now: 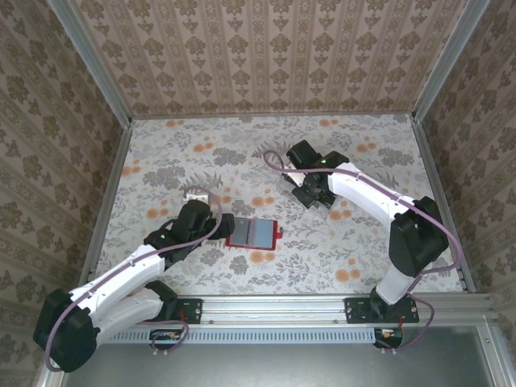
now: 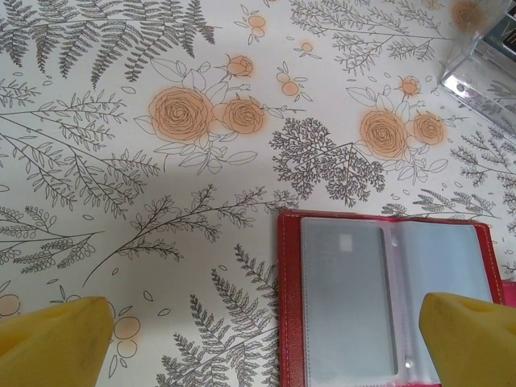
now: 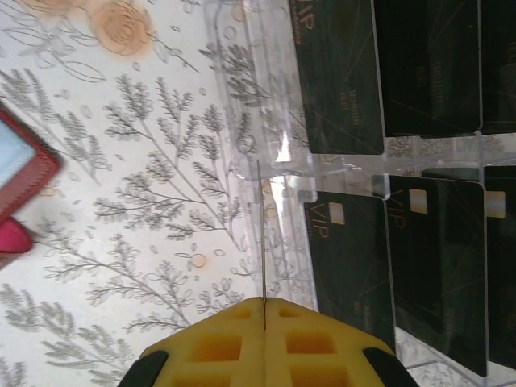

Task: Put the credit cards into the card holder
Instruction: Pick up the credit card from the storage box, then rotate the credit card in the card slot.

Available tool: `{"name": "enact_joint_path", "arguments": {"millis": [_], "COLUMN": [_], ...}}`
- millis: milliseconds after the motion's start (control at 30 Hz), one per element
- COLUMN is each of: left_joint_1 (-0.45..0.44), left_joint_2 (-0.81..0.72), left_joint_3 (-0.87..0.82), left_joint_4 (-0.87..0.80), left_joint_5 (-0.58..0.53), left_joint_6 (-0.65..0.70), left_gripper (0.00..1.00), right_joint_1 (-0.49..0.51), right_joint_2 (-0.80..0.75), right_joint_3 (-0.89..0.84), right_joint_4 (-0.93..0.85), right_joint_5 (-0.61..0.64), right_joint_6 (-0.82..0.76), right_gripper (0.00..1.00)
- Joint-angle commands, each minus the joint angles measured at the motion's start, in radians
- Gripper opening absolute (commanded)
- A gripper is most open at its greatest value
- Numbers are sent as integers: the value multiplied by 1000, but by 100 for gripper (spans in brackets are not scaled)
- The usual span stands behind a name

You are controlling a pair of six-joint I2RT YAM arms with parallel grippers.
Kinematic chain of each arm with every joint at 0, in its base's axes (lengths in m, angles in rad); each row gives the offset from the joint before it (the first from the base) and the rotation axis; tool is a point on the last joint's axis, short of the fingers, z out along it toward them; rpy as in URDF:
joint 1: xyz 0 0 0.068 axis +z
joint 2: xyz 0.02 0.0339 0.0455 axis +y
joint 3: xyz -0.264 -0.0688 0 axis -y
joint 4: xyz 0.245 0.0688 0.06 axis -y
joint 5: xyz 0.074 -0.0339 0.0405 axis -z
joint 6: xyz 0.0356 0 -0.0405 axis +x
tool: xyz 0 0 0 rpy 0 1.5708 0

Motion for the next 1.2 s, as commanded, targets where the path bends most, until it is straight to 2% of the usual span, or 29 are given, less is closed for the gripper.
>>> {"name": "enact_joint_path", "arguments": {"millis": [0,267,433,567,733,900,1167], "left_joint_1": [9,17,20,23,23,25,25], "left_joint_2": [3,7,10,14,12,9,10], "left_joint_3": [28,5,-16,-30,-34,-38,-44], "left_joint_4": [10,6,8,18,14,13,16], "left_joint_5": [-5,-33,-48,-50,-51,-55,-52], "left_joint_6": [17,8,-6,-12,-11,-11,-9], "left_gripper": [100,100,100,100,100,100,100], "right_joint_1": [13,85,156,236,339,402,412], "right_joint_2": [-71,-205,-253,-238,-171,-120,-95], "right_joint_3": [13,-109,-235,-312,-363,-366,-419], "right_joint_4": [0,217,464,640,757,742,765], "right_joint_5": [-103,-297,-356,-303,-150,-6,34], "right_joint_6": [93,364,623,837,1034,1117,1175], "right_gripper": [0,0,0,0,0,0,0]}}
